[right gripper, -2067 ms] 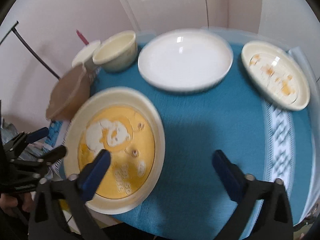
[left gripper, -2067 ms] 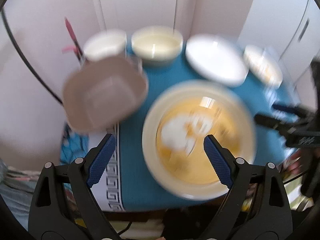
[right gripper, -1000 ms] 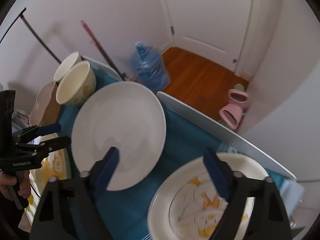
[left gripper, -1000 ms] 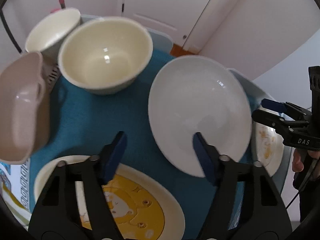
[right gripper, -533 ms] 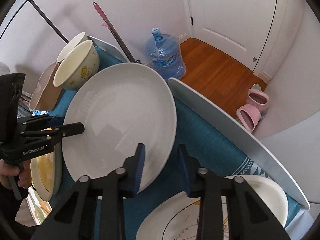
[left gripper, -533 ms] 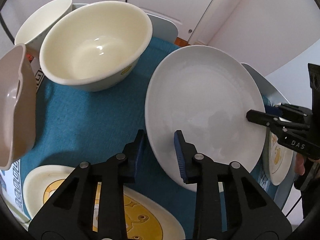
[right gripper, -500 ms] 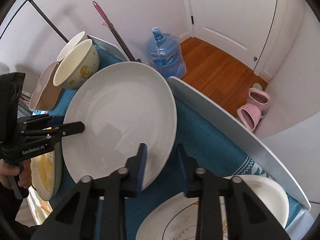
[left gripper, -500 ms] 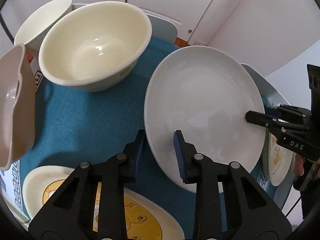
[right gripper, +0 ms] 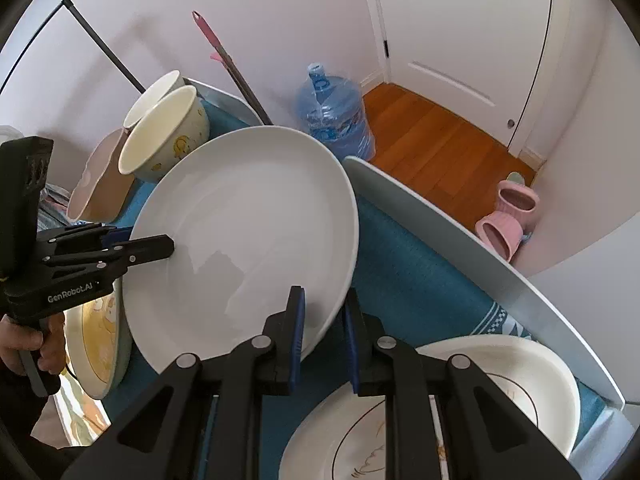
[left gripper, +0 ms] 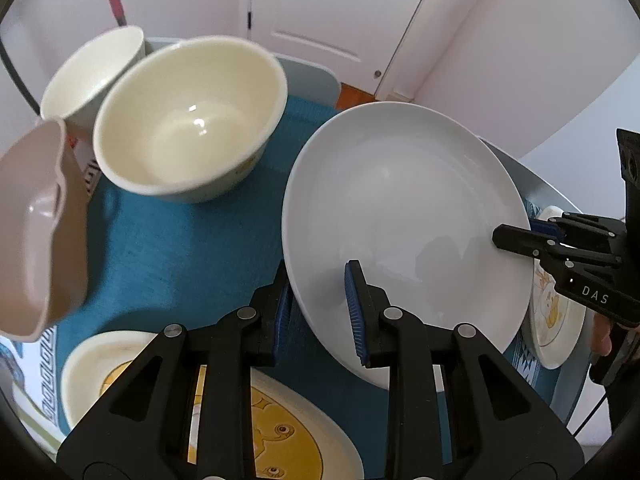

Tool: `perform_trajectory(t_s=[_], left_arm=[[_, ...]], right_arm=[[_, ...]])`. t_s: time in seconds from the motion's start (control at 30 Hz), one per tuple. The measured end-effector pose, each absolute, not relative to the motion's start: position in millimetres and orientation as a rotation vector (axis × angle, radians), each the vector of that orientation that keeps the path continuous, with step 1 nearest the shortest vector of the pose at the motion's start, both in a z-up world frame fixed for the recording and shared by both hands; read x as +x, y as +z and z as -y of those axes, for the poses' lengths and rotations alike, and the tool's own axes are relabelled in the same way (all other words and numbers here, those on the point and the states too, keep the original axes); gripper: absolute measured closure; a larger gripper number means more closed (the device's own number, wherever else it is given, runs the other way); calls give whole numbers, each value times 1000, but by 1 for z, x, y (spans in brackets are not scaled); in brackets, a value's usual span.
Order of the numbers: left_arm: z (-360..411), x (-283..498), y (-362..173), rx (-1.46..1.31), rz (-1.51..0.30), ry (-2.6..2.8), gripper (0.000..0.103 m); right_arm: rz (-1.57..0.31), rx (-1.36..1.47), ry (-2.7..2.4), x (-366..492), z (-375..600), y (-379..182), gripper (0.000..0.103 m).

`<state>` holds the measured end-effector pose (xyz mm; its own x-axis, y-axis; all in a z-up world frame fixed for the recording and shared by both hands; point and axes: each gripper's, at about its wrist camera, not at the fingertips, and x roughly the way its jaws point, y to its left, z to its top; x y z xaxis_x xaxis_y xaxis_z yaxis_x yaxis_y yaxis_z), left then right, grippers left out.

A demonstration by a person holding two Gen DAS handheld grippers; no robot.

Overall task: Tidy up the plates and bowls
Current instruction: 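Carry the white plate with both grippers and lower it onto the yellow plate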

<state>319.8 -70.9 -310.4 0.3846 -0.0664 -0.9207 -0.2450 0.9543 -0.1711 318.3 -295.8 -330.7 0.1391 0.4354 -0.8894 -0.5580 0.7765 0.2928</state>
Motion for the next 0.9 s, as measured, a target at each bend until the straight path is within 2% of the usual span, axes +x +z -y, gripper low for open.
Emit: perform_trajectory(t_s=[0.3, 0.57, 0.9], left_arm=[[84, 271, -262, -209, -1102, 94, 80], [66, 226, -219, -183, -1061, 38, 80], [21, 168, -206, -133, -1101, -50, 80]], right_arm=[[-1188, -92, 697, 295, 296, -293, 86], [-1149, -54, 652, 245, 274, -255, 86], [-1162, 33, 540, 166, 224, -247, 86]])
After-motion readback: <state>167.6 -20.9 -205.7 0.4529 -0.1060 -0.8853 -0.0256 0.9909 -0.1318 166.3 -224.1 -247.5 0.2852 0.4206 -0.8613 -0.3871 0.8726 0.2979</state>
